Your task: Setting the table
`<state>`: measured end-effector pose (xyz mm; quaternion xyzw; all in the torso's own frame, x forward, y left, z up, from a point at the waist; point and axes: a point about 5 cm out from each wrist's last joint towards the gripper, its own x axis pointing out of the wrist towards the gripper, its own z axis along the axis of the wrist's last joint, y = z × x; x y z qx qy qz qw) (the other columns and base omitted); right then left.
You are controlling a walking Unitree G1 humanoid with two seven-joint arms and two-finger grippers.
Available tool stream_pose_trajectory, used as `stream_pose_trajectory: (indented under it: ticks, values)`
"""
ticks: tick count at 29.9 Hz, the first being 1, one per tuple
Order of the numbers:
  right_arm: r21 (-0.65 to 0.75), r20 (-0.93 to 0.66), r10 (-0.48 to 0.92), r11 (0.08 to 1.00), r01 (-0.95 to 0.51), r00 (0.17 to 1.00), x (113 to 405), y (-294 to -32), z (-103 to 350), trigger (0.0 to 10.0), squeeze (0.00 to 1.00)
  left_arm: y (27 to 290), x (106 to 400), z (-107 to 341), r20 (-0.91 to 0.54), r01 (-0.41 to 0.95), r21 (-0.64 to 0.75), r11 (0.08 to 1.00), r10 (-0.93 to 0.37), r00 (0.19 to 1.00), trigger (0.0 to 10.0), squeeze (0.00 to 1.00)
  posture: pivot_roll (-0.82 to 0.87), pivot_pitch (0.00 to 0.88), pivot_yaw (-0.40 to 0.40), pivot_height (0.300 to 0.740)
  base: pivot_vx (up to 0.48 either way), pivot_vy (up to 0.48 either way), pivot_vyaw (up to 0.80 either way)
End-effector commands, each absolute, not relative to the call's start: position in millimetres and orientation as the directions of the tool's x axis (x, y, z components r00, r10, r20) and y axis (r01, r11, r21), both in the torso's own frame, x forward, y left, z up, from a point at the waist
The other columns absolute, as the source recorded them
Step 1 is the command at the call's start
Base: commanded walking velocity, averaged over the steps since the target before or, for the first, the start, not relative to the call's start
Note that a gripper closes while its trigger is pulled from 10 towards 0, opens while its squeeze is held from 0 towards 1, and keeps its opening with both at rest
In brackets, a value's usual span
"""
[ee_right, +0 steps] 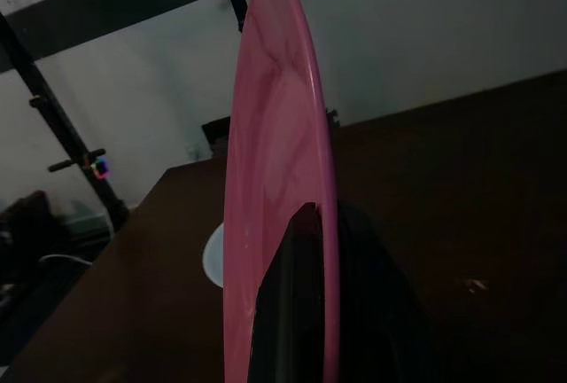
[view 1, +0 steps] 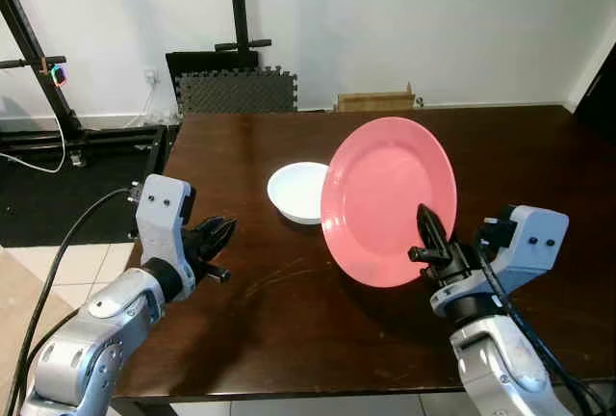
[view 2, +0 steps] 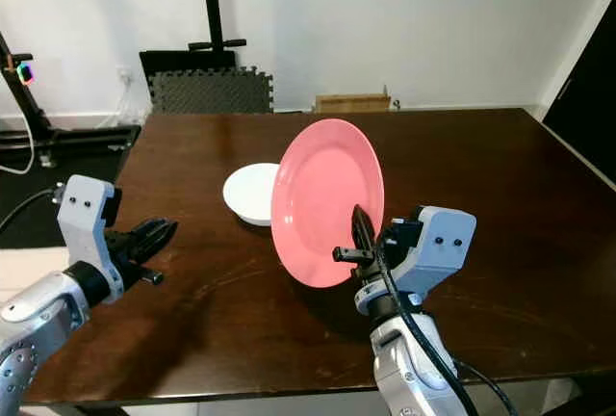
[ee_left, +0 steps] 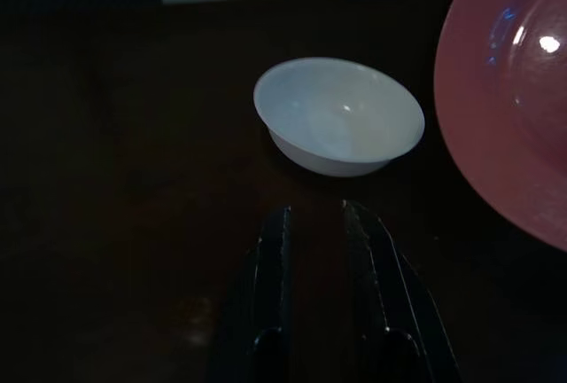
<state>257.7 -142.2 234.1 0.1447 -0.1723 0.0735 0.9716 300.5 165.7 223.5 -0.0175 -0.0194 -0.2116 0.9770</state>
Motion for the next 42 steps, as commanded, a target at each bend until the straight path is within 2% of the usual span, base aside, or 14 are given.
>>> stream_pose_trajectory:
  ticks: [1,3,24,28,30,32,35,37,38,39,41,42]
  values:
    - [0.251,0.356,0.108,0.946,-0.207,0.928,257.1,-139.0,234.1,10.0,0.0,171.5,301.0,218.8,0.03,0.389,-0.029,0.921,-0.388,0.921,10.0,0.0,0.06,0.079,0.024,0.74,0.0,0.428,0.0]
    - [0.251,0.356,0.109,0.946,-0.207,0.928,257.1,-139.0,234.0,10.0,0.0,171.7,301.5,218.5,0.027,0.385,-0.025,0.922,-0.385,0.923,10.0,0.0,0.06,0.079,0.024,0.74,0.0,0.443,0.0]
    - [0.261,0.361,0.119,0.939,-0.223,0.925,258.5,-139.8,237.7,10.0,0.0,169.7,303.0,221.2,0.012,0.426,0.031,0.904,-0.427,0.904,10.0,0.0,0.06,0.075,0.025,0.74,0.0,0.0,0.0]
    - [0.456,0.463,0.061,0.839,-0.296,0.884,260.7,-160.5,272.1,10.0,0.0,187.4,312.4,243.8,0.036,0.392,0.196,0.899,-0.407,0.913,10.0,0.0,0.06,0.096,0.022,0.74,0.0,0.0,0.0]
    - [0.486,0.533,0.054,0.798,-0.357,0.845,259.7,-176.1,295.5,10.0,0.0,192.8,318.6,259.6,0.072,0.371,0.253,0.893,-0.4,0.914,10.0,0.0,0.07,0.106,0.014,0.74,0.0,0.0,0.0]
    - [0.487,0.553,0.059,0.786,-0.38,0.831,258.9,-180.8,302.8,10.0,0.0,193.8,320.6,264.7,0.084,0.366,0.273,0.89,-0.401,0.912,10.0,0.0,0.07,0.106,0.014,0.74,0.0,0.0,0.0]
    - [0.456,0.48,0.231,0.758,-0.467,0.846,249.9,-191.9,292.8,10.0,0.0,186.8,329.1,284.6,0.123,0.397,0.315,0.862,-0.452,0.884,10.0,0.0,0.05,0.133,0.011,0.74,0.0,0.0,0.0]
    - [0.483,0.442,0.254,0.741,-0.467,0.86,246.4,-196.3,283.8,10.0,0.0,183.9,331.0,288.6,0.131,0.409,0.328,0.851,-0.47,0.873,10.0,0.0,0.05,0.136,0.012,0.74,0.0,0.0,0.0]
    - [0.561,0.356,0.29,0.695,-0.451,0.889,238.0,-200.2,263.1,10.0,0.0,175.5,335.9,294.1,0.142,0.432,0.357,0.828,-0.505,0.851,10.0,0.0,0.04,0.147,0.022,0.74,0.0,0.0,0.0]
    - [0.582,0.321,0.299,0.686,-0.436,0.899,234.5,-201.1,255.5,10.0,0.0,171.3,338.6,296.4,0.146,0.44,0.366,0.82,-0.517,0.843,10.0,0.0,0.04,0.154,0.027,0.74,0.0,0.0,0.0]
    - [0.657,0.271,0.295,0.639,-0.4,0.916,219.6,-205.8,244.0,10.0,0.0,154.1,346.1,303.0,0.164,0.471,0.375,0.798,-0.558,0.814,10.0,0.0,0.03,0.166,0.032,0.74,0.0,0.0,0.0]
    - [0.657,0.271,0.295,0.639,-0.4,0.916,219.6,-205.8,244.0,10.0,0.0,154.1,346.1,303.0,0.164,0.471,0.375,0.798,-0.558,0.814,10.0,0.0,0.03,0.166,0.032,0.74,0.0,0.0,0.0]
